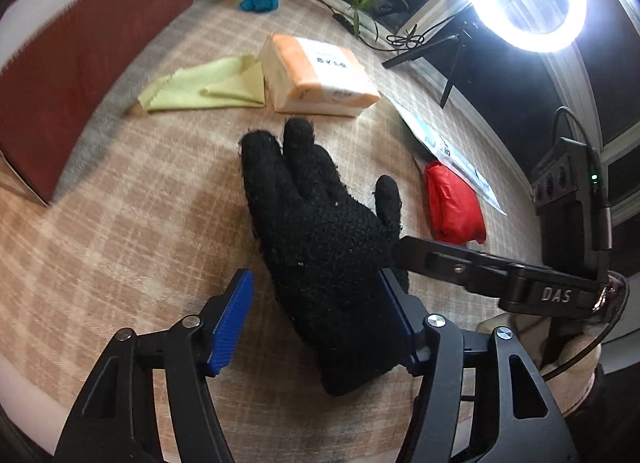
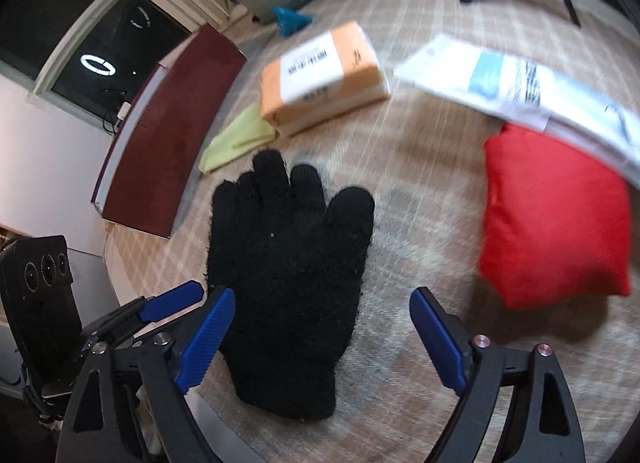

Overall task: Organize soft objects
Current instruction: 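Lower the right tool onto the black glove and close its fingers, then carry the black glove with the right tool into the cardboard box and release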

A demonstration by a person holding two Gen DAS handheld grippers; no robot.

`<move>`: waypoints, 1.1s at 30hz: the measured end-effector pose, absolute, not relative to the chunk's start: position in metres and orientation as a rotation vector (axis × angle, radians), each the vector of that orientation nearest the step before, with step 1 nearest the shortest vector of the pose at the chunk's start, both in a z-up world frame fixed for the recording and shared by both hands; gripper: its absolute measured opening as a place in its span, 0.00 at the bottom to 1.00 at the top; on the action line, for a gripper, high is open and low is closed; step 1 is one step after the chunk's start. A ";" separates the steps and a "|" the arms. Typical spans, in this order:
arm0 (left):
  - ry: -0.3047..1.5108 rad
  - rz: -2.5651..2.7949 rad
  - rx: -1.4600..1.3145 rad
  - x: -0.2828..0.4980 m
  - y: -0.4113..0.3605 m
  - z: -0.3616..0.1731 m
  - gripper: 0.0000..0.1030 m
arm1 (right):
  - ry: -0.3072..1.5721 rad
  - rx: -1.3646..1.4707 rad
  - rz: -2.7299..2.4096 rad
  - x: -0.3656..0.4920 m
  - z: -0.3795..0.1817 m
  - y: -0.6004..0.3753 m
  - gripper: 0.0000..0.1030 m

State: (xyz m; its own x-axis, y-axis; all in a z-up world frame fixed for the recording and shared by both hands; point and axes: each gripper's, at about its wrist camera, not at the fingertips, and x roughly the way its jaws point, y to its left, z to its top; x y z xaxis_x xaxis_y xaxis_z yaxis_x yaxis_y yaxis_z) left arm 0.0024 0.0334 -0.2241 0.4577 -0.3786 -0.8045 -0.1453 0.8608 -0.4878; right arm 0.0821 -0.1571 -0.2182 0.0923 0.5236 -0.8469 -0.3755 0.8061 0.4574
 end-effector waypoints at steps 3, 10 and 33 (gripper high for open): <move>1.109 -0.162 -0.553 0.002 0.033 -0.229 0.52 | 1.363 0.163 0.670 0.084 -0.231 -0.153 0.76; 1.127 -0.184 -0.573 0.005 0.031 -0.243 0.34 | 1.419 0.199 0.672 0.083 -0.249 -0.147 0.52; 1.002 -0.276 -0.535 0.001 0.040 -0.209 0.09 | 1.366 0.213 0.663 0.062 -0.224 -0.134 0.15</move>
State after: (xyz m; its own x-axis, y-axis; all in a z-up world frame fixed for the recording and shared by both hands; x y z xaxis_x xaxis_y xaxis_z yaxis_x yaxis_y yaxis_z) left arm 0.0011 0.0395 -0.2095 0.5185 -0.4566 -0.7230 -0.0214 0.8383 -0.5447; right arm 0.0623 -0.1341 -0.2239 0.0567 0.5508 -0.8327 -0.3131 0.8018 0.5091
